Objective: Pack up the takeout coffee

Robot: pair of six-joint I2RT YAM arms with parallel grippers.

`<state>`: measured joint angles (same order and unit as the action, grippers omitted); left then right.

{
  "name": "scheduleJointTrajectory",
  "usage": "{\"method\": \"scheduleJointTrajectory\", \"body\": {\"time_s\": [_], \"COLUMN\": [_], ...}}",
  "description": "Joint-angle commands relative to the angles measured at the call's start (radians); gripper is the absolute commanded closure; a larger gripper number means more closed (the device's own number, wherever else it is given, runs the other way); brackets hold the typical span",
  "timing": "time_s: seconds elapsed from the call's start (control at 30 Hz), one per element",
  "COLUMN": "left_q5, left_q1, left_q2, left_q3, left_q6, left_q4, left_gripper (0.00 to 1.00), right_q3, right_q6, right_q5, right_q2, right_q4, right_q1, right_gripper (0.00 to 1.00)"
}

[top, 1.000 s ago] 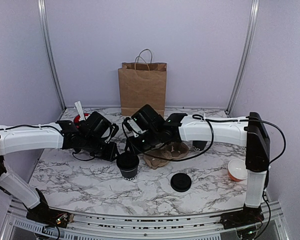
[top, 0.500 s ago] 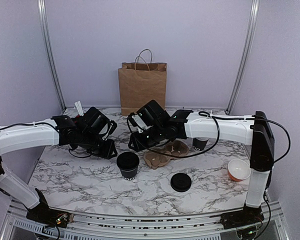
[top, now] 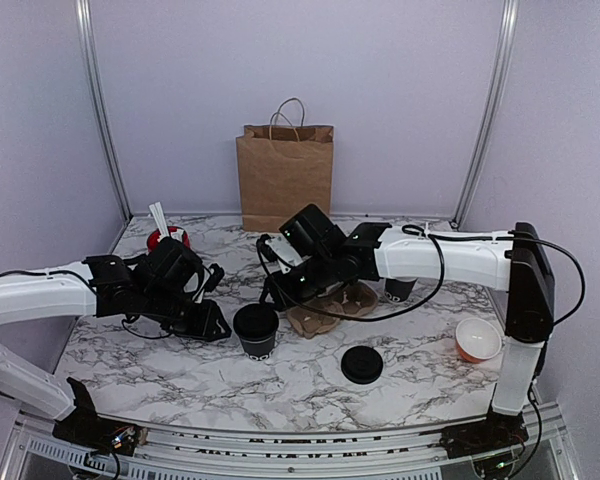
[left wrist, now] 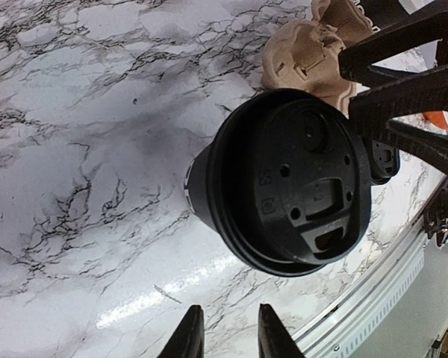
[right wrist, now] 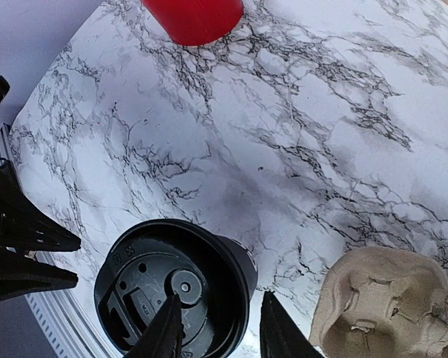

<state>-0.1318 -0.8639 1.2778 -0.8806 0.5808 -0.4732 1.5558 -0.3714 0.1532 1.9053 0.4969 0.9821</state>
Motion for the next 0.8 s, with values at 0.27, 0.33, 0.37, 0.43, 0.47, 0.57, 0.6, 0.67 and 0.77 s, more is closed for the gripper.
{"method": "scheduleJointTrajectory", "body": {"time_s": [0.27, 0.33, 0.37, 0.43, 0.47, 0.57, 0.6, 0.67, 0.77], "left_q5": [-0.003, 0.008, 0.014, 0.021, 0.022, 0.033, 0.033, 0.042, 0.043], "left_q1": [-0.024, -0.024, -0.024, -0.024, -0.023, -0.021, -0.019, -0.012, 0.005], "left_q2": [0.049, 0.054, 0.056, 0.073, 0.081, 0.095, 0.099, 0.109, 0.124], "left_q3": [0.014, 0.009, 0.005, -0.003, -0.008, -0.018, -0.024, -0.038, -0.051], "left_q6": [0.061, 0.049, 0.044, 0.032, 0.028, 0.013, 0.006, -0.007, -0.025], "left_q4": [0.145, 0.143, 0.141, 0.135, 0.130, 0.125, 0.122, 0.117, 0.116], "left_gripper": [0.75, 0.75, 0.75, 0.75, 0.75, 0.75, 0.75, 0.75, 0.75], "right_q3": [0.009, 0.013, 0.015, 0.015, 0.014, 0.006, 0.002, -0.005, -0.019], "right_q6": [0.022, 0.019, 0.019, 0.016, 0.013, 0.007, 0.005, 0.000, -0.009], "right_q5": [-0.012, -0.017, -0.020, -0.028, -0.030, -0.039, -0.043, -0.049, -0.059], "right_q2": [-0.012, -0.010, -0.008, -0.009, -0.010, -0.017, -0.019, -0.028, -0.038], "right_q4": [0.003, 0.004, 0.005, 0.005, 0.006, 0.006, 0.006, 0.006, 0.001], "right_q1": [0.017, 0.020, 0.021, 0.023, 0.024, 0.026, 0.027, 0.027, 0.027], "right_gripper": [0.66, 0.66, 0.66, 0.66, 0.66, 0.66, 0.66, 0.66, 0.66]}}
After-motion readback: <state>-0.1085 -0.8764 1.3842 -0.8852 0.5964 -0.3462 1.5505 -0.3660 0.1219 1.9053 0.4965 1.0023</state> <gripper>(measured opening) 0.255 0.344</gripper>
